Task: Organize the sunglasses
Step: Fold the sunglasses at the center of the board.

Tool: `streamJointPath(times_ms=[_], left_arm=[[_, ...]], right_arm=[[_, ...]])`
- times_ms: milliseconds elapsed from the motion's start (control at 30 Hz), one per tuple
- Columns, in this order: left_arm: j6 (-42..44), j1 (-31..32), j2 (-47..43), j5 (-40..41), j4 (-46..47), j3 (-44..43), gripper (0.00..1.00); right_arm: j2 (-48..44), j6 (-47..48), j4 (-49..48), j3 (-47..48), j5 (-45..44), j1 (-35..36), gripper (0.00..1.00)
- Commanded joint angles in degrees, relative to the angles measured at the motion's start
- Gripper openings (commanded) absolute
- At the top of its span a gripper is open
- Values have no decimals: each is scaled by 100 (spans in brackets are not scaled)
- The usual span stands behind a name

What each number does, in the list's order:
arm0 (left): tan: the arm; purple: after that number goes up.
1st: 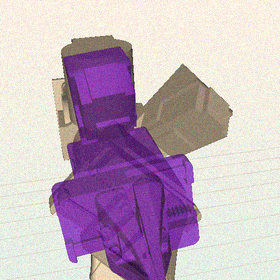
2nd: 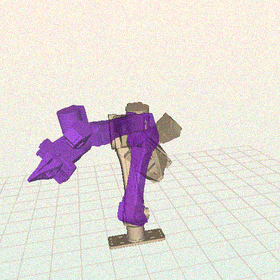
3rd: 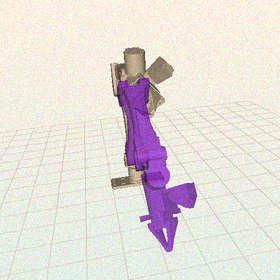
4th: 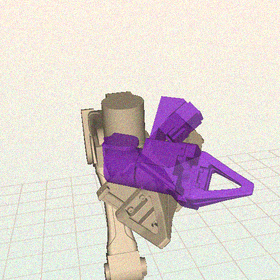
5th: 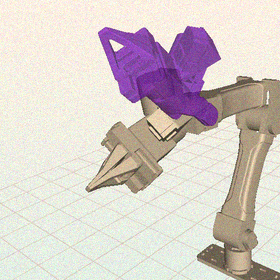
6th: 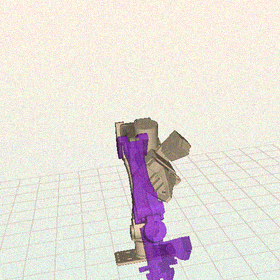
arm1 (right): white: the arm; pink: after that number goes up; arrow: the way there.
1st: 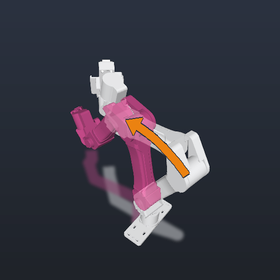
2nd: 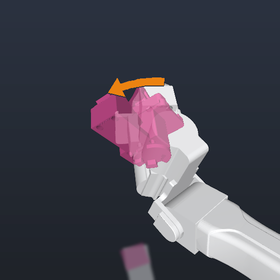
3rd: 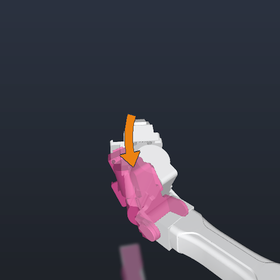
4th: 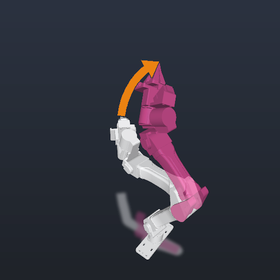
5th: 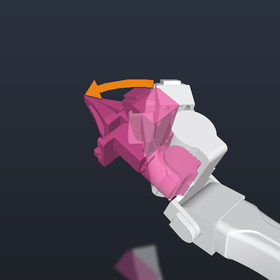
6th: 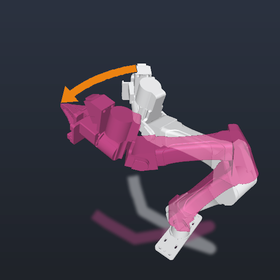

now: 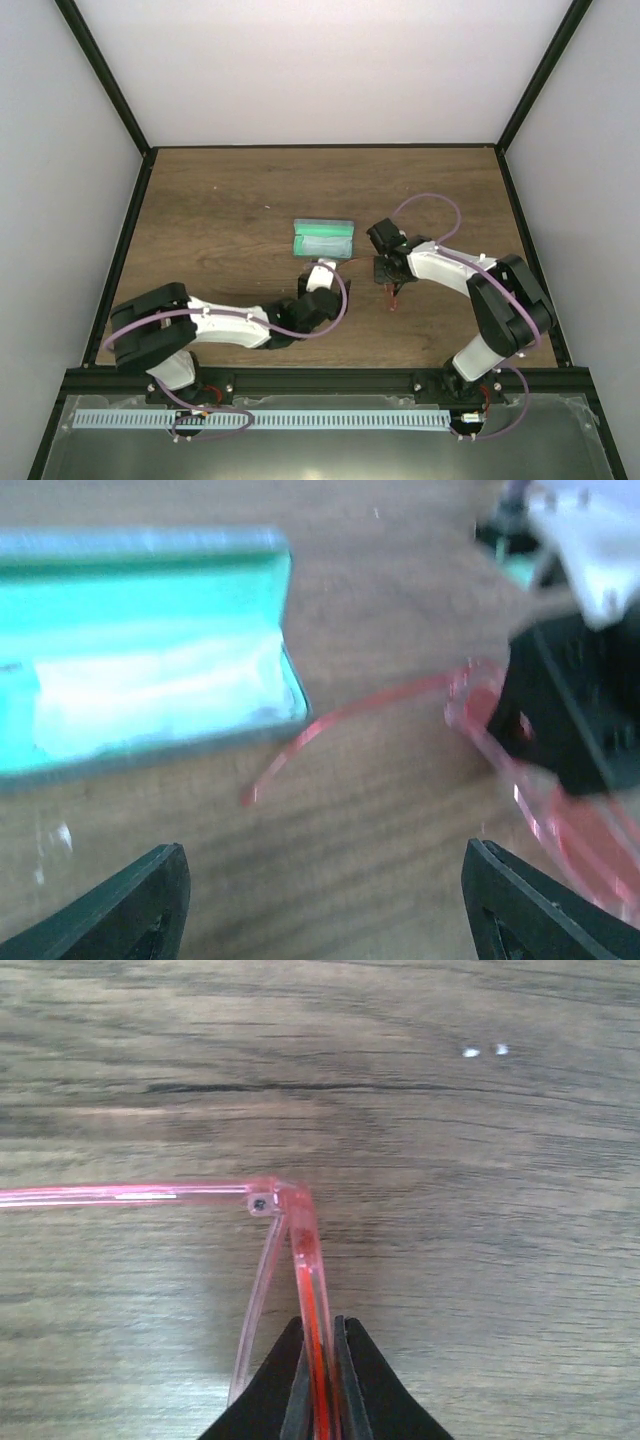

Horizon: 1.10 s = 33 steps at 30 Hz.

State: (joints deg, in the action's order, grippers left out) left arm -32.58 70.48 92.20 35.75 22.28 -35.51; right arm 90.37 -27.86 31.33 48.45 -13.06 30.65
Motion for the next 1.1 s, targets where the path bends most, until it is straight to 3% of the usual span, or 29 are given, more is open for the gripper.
streamJointPath(times_ms=[0,200,433,867,1067], left_arm=[[588,-414,-123,232,-569,-528,76],[726,-902,-481,-271,-468,-400,77],[781,-1386,-558,-861,-344,-112,77],[732,-1555,202,-987,152,202,76],[483,-1538,381,-1461,450,307,74]], right_arm=[[-26,165,3,-2,61,262,4],[280,246,162,149,-115,672,3],[-140,537,-158,41,442,877,3],[-530,747,-322,-38,875,976,3],[-632,738,-380,-44,952,978,3]])
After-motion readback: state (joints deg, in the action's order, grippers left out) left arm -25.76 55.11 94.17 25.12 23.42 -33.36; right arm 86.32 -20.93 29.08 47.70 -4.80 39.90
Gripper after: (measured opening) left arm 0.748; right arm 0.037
